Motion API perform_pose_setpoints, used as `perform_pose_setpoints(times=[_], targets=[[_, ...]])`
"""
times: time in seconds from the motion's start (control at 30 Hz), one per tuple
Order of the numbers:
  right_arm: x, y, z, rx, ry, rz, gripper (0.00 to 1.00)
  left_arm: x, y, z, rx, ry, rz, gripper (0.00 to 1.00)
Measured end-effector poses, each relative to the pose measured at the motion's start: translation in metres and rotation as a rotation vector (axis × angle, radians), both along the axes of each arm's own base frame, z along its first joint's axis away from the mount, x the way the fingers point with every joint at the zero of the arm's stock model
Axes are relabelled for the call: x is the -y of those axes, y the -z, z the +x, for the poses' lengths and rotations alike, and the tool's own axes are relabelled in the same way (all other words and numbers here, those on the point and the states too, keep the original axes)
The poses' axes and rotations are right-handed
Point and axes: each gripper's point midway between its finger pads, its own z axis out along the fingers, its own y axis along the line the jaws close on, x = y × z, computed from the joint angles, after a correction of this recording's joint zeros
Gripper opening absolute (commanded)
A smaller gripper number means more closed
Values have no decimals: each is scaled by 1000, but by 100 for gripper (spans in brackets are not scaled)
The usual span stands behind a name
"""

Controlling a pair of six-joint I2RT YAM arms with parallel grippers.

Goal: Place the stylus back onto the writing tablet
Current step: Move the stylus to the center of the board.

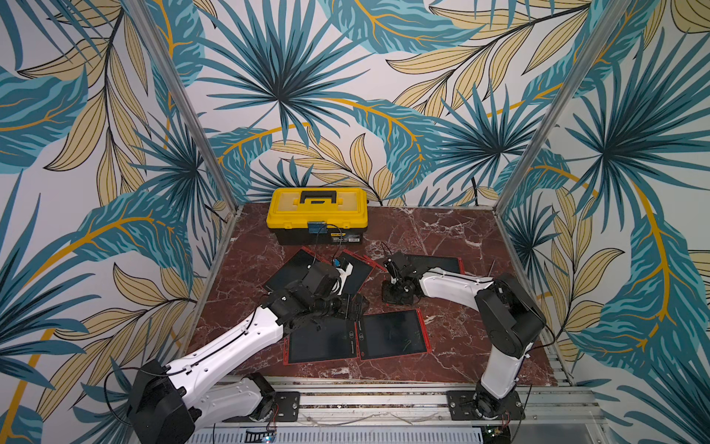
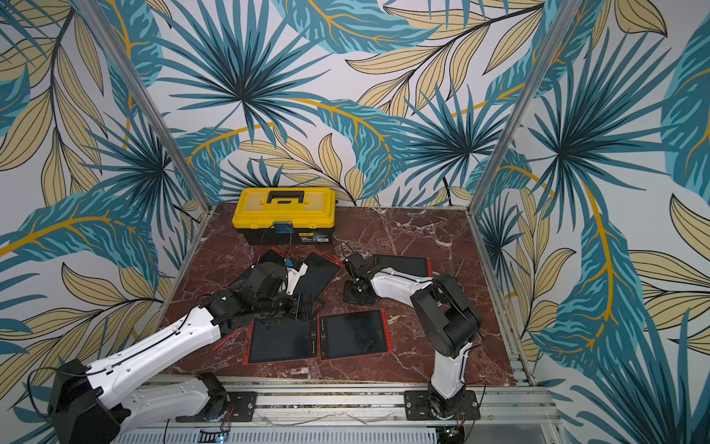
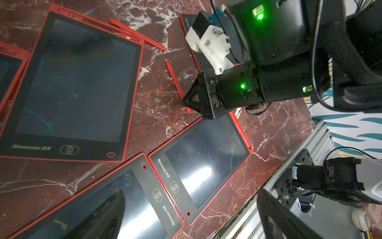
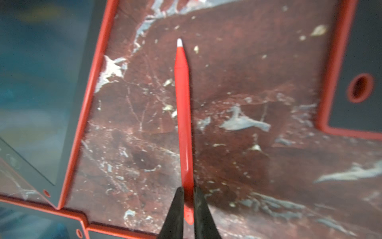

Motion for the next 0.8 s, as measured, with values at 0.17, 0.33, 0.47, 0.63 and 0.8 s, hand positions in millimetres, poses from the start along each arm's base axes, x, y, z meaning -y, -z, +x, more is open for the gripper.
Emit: perform_pose_setpoints(times=[0.17, 0.33, 0.47, 0.63, 0.8], targets=[[2, -1, 2, 8, 15, -13, 20, 2, 8, -5, -18, 19, -12, 100], [7, -6, 2, 21, 17, -31, 25, 3, 10, -7, -29, 31, -16, 100], [6, -23, -4, 53, -3, 8, 28, 5, 9, -8, -29, 38, -25, 100], [10, -37, -19, 90, -34, 57, 34, 8, 12, -7, -45, 41, -31, 100], [21, -51, -38, 125, -59, 79, 49, 16, 25, -4, -106, 39, -21, 95]])
